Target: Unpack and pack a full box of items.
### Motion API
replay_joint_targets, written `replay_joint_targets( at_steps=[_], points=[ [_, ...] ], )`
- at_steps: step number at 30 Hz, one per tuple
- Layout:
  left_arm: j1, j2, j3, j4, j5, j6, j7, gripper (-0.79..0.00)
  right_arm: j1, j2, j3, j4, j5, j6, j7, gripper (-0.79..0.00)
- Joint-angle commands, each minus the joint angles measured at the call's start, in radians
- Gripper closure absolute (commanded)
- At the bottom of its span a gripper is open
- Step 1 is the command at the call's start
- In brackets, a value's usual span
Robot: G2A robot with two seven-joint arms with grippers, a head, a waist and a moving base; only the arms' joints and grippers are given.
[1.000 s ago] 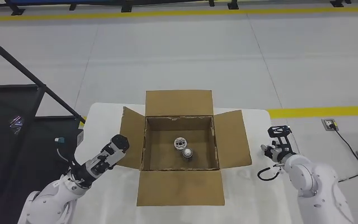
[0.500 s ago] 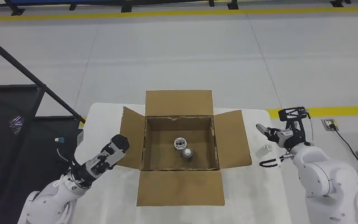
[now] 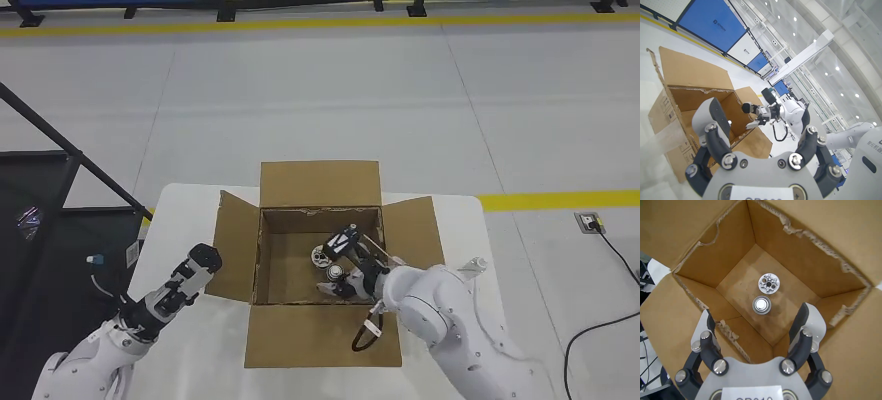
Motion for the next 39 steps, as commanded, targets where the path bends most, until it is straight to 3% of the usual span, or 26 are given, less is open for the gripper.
replay_joint_targets(
  at_steps=[1, 7, 10, 11, 13, 14, 20, 24, 28, 34, 39],
  points=[
    [0.003, 0.0, -0.001, -0.001, -0.001, -0.001, 0.001, -0.785, 0.044, -0.016, -0.037, 0.098, 0.021, 0.024, -0.028, -0.785],
    [0.003, 0.0, -0.001, -0.001, -0.001, -0.001, 0.001, -0.785, 0.137, -0.054, -0.119, 0.259, 0.031, 0.078, -0.009, -0.776],
    [0.003, 0.0, -0.001, -0.001, -0.001, -0.001, 0.001, -0.785, 0.161, -0.066, -0.143, 0.294, 0.016, 0.097, 0.014, -0.376],
    [0.003, 0.0, -0.001, -0.001, -0.001, -0.001, 0.001, -0.785, 0.166, -0.069, -0.149, 0.301, 0.011, 0.105, 0.017, -0.329],
    [0.003, 0.0, -0.001, -0.001, -0.001, -0.001, 0.001, -0.785, 0.172, -0.075, -0.157, 0.313, 0.014, 0.109, 0.022, -0.043],
    [0.003, 0.0, -0.001, -0.001, -0.001, -0.001, 0.001, -0.785, 0.175, -0.077, -0.16, 0.317, 0.01, 0.109, 0.024, 0.0],
    [0.003, 0.0, -0.001, -0.001, -0.001, -0.001, 0.001, -0.785, 0.176, -0.083, -0.168, 0.302, -0.02, 0.123, 0.068, 0.0],
    [0.003, 0.0, -0.001, -0.001, -0.001, -0.001, 0.001, -0.785, 0.153, -0.076, -0.139, 0.216, -0.036, 0.129, 0.076, 0.0],
    [0.003, 0.0, -0.001, -0.001, -0.001, -0.001, 0.001, -0.785, 0.075, -0.048, -0.047, -0.018, -0.066, 0.134, 0.091, 0.0],
    [0.003, 0.0, -0.001, -0.001, -0.001, -0.001, 0.001, -0.785, -0.181, 0.013, 0.212, -0.531, -0.199, 0.148, 0.134, 0.0],
    [0.003, 0.0, -0.001, -0.001, -0.001, -0.001, 0.001, -0.785, -0.396, 0.04, 0.446, -0.736, -0.267, 0.159, 0.126, 0.0]
  ],
)
